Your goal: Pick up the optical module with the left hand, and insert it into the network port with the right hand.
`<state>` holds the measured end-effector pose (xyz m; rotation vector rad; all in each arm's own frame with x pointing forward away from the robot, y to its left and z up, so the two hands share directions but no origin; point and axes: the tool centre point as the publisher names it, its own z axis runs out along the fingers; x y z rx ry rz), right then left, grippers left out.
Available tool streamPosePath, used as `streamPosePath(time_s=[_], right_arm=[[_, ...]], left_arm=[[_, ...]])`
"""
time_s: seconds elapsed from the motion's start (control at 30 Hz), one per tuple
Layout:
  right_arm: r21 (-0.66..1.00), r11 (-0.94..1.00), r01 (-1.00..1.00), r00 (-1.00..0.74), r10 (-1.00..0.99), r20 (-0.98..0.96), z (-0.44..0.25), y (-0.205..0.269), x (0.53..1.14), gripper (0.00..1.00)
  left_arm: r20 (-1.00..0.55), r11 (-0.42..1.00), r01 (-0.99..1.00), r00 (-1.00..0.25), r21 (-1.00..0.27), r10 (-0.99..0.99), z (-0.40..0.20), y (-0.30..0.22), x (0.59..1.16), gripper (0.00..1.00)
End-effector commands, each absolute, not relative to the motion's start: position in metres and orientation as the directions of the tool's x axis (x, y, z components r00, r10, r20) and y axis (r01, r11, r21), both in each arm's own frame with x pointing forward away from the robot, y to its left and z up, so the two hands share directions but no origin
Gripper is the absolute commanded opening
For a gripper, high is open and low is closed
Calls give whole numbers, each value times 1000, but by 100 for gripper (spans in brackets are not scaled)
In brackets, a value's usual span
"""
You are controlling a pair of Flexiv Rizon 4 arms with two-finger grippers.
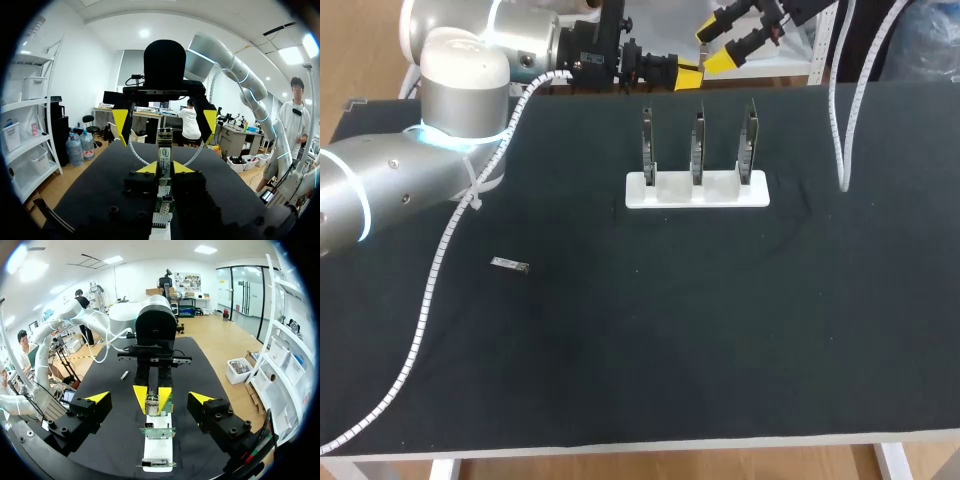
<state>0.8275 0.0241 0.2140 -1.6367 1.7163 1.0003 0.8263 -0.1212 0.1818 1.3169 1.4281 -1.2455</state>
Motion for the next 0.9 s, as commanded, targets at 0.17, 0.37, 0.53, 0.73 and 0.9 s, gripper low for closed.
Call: streamPosePath(time_s=[0.17,0.37,0.53,0.73,0.9], right_arm=[[123,-17,-992,-92,-574,-814,214,25,821,100],[122,-23,-992,-87,-580,-810,214,25,822,100],[121,-33,-992,-79,-581,-810,214,25,822,18],[121,-41,-992,-74,-586,-807,214,26,822,0],[122,-40,-992,-75,-587,-806,214,26,822,0]], left_arm=[[-974,-30,991,-126,-134,191,182,-121,825,0],[-974,-30,991,-126,-134,191,182,-121,825,0],[-974,-30,991,-126,-134,191,182,-121,825,0],[-974,-30,991,-126,-134,191,182,-121,825,0],[-974,-30,991,-126,-134,191,182,-121,825,0]])
